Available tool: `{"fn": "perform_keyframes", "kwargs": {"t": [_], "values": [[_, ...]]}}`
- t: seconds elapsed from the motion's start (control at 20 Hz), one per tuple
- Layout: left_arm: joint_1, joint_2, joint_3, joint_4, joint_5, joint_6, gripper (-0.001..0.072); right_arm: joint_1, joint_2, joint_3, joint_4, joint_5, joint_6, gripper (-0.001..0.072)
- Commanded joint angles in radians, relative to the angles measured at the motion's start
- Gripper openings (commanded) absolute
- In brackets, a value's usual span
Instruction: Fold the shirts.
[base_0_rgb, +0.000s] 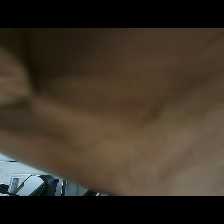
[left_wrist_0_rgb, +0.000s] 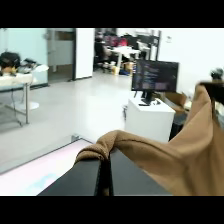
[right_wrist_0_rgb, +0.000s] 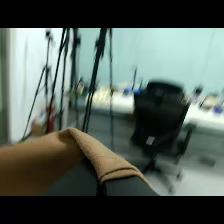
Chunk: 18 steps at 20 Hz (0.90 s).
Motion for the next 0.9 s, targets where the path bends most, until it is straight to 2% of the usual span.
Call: {"fn": "perform_keyframes", "kwargs": {"t": [0.0,0.1,0.2,0.3,0.45,0.55,0.7,0.85], "values": [[-0.237,-0.066,-0.116,0.349,-0.028,0.024,0.0028,0.007,-0.217,-0.021,0.071,0.254,0.040,0.0013],[-0.488,-0.154,-0.192,0.679,-0.054,0.031,0.0027,0.026,-0.321,-0.108,0.072,0.270,0.040,0.0012],[-0.678,-0.271,-0.279,0.945,-0.006,0.034,0.0028,0.034,-0.404,-0.238,0.072,0.218,0.021,0.0012],[-0.792,-0.418,-0.345,1.067,0.063,0.074,0.0028,0.046,-0.488,-0.380,0.073,0.124,-0.022,0.0013],[-0.855,-0.702,-0.299,1.102,0.158,0.110,0.0028,0.070,-0.661,-0.494,0.090,-0.071,-0.132,0.0012],[-0.855,-0.909,-0.153,1.093,0.146,0.060,0.0024,0.074,-0.813,-0.484,0.198,-0.166,-0.224,0.0012],[-0.854,-1.123,0.079,1.090,0.123,-0.032,0.0024,0.072,-1.007,-0.377,0.382,-0.184,-0.343,0.0013],[-0.853,-1.141,0.092,1.027,0.252,-0.016,0.0026,0.072,-1.143,-0.224,0.479,-0.162,-0.344,0.0013]]}}
